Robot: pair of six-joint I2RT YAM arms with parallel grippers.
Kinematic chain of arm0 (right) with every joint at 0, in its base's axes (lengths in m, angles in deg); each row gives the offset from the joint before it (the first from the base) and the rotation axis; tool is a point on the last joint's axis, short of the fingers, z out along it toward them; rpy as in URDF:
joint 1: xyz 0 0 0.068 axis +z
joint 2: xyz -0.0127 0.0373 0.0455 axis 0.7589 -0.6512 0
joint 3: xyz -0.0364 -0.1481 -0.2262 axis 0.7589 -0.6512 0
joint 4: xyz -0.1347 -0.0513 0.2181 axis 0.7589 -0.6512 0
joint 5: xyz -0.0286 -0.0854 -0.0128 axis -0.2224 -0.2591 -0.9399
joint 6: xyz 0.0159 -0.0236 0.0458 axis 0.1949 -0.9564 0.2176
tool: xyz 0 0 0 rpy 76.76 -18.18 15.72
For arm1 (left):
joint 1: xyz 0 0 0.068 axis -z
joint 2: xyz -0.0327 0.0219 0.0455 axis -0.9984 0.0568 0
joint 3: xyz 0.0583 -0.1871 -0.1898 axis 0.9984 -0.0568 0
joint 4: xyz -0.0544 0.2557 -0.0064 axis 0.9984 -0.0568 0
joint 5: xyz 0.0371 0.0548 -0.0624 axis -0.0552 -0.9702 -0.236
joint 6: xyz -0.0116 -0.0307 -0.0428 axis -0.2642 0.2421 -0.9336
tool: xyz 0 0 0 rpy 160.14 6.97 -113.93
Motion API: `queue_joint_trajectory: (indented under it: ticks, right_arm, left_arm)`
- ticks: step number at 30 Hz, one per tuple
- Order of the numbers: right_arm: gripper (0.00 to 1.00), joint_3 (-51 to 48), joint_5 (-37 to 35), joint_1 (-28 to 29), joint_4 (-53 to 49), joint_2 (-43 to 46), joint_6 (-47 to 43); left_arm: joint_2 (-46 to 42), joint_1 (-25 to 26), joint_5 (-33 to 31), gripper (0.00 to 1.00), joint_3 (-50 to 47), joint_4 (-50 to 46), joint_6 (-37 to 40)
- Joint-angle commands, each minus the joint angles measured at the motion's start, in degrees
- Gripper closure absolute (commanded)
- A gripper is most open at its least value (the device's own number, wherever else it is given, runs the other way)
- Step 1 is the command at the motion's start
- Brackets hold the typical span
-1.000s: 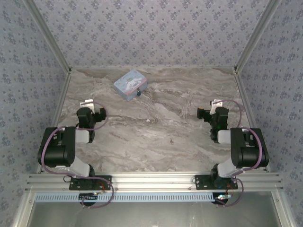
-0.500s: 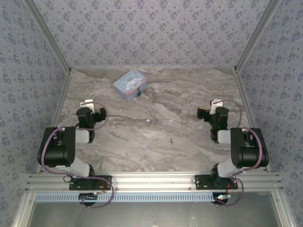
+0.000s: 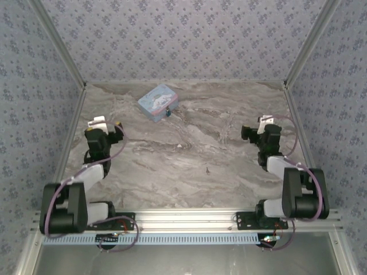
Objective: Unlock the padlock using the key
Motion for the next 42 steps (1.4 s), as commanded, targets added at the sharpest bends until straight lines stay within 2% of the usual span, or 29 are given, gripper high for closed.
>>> queue_joint_trajectory:
  ticks: [1,6,10,16,22,29,35,42]
  right_arm:
    - [0.00,3.03,-0.83,0.57,-11.70,5.52,2.06]
    - [0.00,5.12,0.29,2.49,-23.01,13.18,6.68]
    - [0.00,8.43,2.85,6.25,-34.64,18.02,14.79]
    - [0.06,13.41,3.30,18.12,-51.47,18.47,22.25]
    - [0.13,16.72,6.04,27.82,-64.44,13.90,28.41]
    - [0.22,16.59,10.54,34.28,-63.81,5.88,32.33]
    - [0.35,18.69,12.81,35.65,-62.71,-2.25,32.55]
    - [0.44,20.83,14.29,37.09,-62.46,-7.84,32.77]
  left_arm:
    - [-5.06,-0.07,-0.19,0.01,5.38,-18.03,-6.22]
    - [-9.67,0.10,8.36,0.01,9.23,-26.19,-14.14]
    - [-12.76,2.80,10.56,0.01,10.35,-29.05,-20.96]
    - [-12.15,13.94,11.57,0.01,10.72,-26.49,-29.25]
    - [-5.00,24.45,11.09,0.01,13.99,-21.09,-32.16]
    - [3.38,30.99,9.35,0.01,18.56,-16.26,-30.63]
    - [5.92,31.87,9.53,0.01,19.66,-15.63,-31.19]
    - [5.07,31.98,8.29,0.01,19.29,-16.74,-30.81]
